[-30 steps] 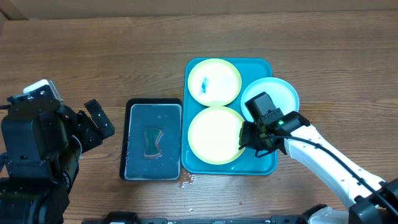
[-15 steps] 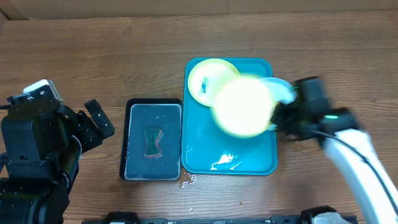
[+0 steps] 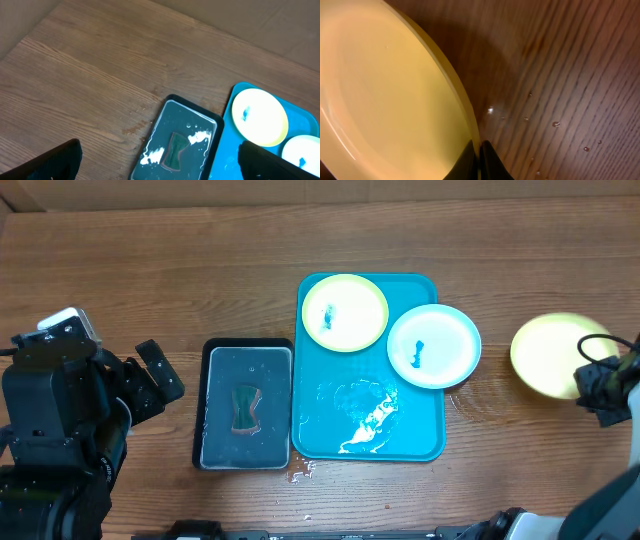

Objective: Clean dirty plates on tray and stack at the side

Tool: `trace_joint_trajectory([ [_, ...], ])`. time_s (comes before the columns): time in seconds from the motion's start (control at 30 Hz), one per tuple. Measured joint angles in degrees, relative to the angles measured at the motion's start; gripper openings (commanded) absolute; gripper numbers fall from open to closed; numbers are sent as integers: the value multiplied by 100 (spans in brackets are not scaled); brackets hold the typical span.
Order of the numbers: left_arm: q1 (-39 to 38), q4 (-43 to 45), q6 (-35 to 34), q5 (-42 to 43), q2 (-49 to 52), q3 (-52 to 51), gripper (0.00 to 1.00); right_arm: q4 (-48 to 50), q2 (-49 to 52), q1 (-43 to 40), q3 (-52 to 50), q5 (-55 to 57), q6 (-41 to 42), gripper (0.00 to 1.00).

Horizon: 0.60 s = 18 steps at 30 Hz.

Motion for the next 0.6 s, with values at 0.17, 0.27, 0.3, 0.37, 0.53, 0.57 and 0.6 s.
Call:
trace_joint_trajectory([
  [0.17, 0, 0, 0, 0, 0, 0, 100, -164, 667, 345, -37, 125, -61, 4],
  [0.27, 0, 0, 0, 0, 0, 0, 100, -332, 787, 828, -37, 245, -72, 9],
  [0.3, 0, 0, 0, 0, 0, 0, 100, -393, 787, 964, -37, 284, -76, 12],
  [0.37, 0, 0, 0, 0, 0, 0, 100, -577, 787, 1231, -37, 378, -122, 13],
  [0.53, 0, 0, 0, 0, 0, 0, 100, -931, 787, 1633, -28, 568, -343, 38],
  [0.57, 0, 0, 0, 0, 0, 0, 100, -1054, 787, 1679, 13, 597, -431, 44],
  [0.6, 0, 0, 0, 0, 0, 0, 100, -1123, 787, 1700, 63, 599, -531, 49],
])
